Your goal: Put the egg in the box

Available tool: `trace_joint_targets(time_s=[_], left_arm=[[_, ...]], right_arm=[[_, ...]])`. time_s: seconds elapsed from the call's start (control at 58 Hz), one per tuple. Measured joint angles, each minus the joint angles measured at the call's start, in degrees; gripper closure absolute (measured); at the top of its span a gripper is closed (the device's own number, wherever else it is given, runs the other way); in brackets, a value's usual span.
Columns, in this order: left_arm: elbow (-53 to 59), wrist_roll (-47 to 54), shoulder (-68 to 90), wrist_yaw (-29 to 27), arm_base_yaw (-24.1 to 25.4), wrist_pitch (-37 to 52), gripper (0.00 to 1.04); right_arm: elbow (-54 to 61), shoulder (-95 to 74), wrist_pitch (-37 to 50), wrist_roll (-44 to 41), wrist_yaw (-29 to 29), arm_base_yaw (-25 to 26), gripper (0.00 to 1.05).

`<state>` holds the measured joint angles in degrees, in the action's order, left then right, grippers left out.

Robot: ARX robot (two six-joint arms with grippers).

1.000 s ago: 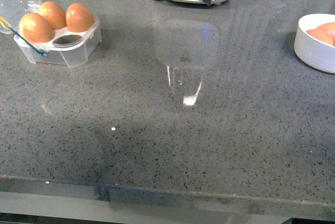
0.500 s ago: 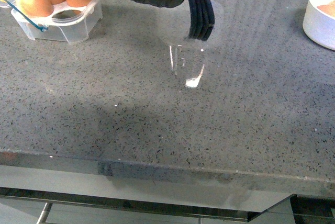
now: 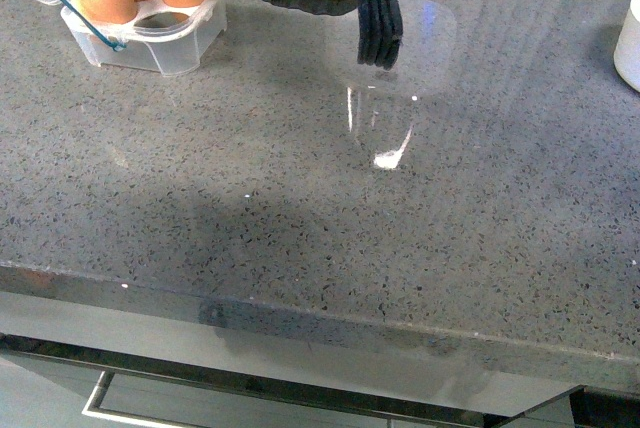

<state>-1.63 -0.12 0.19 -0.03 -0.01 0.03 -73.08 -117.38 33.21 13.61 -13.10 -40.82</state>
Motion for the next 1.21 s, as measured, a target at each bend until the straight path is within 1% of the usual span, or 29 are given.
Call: trace_joint_targets(time_s=[0.224,0.276,0.293,0.345,0.362,0.466,0.5,0.517,0.535,0.552,0.638,0.673,0.707,0.88,1.035,1.121,1.207], left_arm=[[0.0,0.0,0.0,0.0,0.0,0.0,0.07],[0.0,0.0,-0.02,0.0,0.0,0.0,0.07],[0.0,0.0,0.0,0.0,0.0,0.0,0.07],[0.0,0.0,0.0,0.0,0.0,0.0,0.07],[0.0,0.0,0.0,0.0,0.0,0.0,0.07],[0.0,0.0,-0.02,0.0,0.0,0.0,0.07],[0.0,0.0,-0.02,0.0,0.0,0.0,0.07],[0.0,0.0,-0.02,0.0,0.0,0.0,0.07],[0.0,0.0,0.0,0.0,0.0,0.0,0.07],[0.0,0.0,0.0,0.0,0.0,0.0,0.07],[0.0,0.0,0.0,0.0,0.0,0.0,0.07],[0.0,0.0,0.0,0.0,0.0,0.0,0.07],[0.0,0.0,0.0,0.0,0.0,0.0,0.07],[0.0,0.0,0.0,0.0,0.0,0.0,0.07],[0.0,0.0,-0.02,0.0,0.0,0.0,0.07],[0.0,0.0,0.0,0.0,0.0,0.0,0.07],[0.0,0.0,-0.02,0.0,0.0,0.0,0.07]], right_arm=[[0.26,0.02,0.59,0.31,-1.22,0.0,0.64],[0.59,0.02,0.76,0.2,-1.49,0.0,0.62],[0.66,0.02,0.85,0.22,-1.51,0.0,0.61],[1.05,0.04,1.2,0.35,-1.84,0.02,0.51],[1.07,0.04,1.22,0.35,-1.86,0.02,0.5],[1.22,0.04,1.27,0.33,-1.99,0.07,0.34],[1.25,0.07,1.27,0.35,-2.01,0.07,0.26],[1.25,0.07,1.27,0.35,-2.01,0.07,0.25],[1.25,0.11,1.31,0.35,-2.01,0.09,0.2],[1.27,0.13,1.31,0.35,-2.03,0.09,0.19],[1.4,0.33,1.38,0.37,-2.05,0.13,0.06],[1.49,0.44,1.38,0.39,-2.05,0.13,0.05],[1.6,0.68,1.38,0.35,-2.08,0.17,0.08],[2.62,2.19,2.27,0.35,-1.88,0.74,0.07],[4.81,4.87,2.86,0.35,-0.46,2.25,0.07],[7.04,7.5,2.64,0.26,0.87,3.85,0.07],[9.38,10.91,1.09,0.09,4.13,6.34,0.07]])
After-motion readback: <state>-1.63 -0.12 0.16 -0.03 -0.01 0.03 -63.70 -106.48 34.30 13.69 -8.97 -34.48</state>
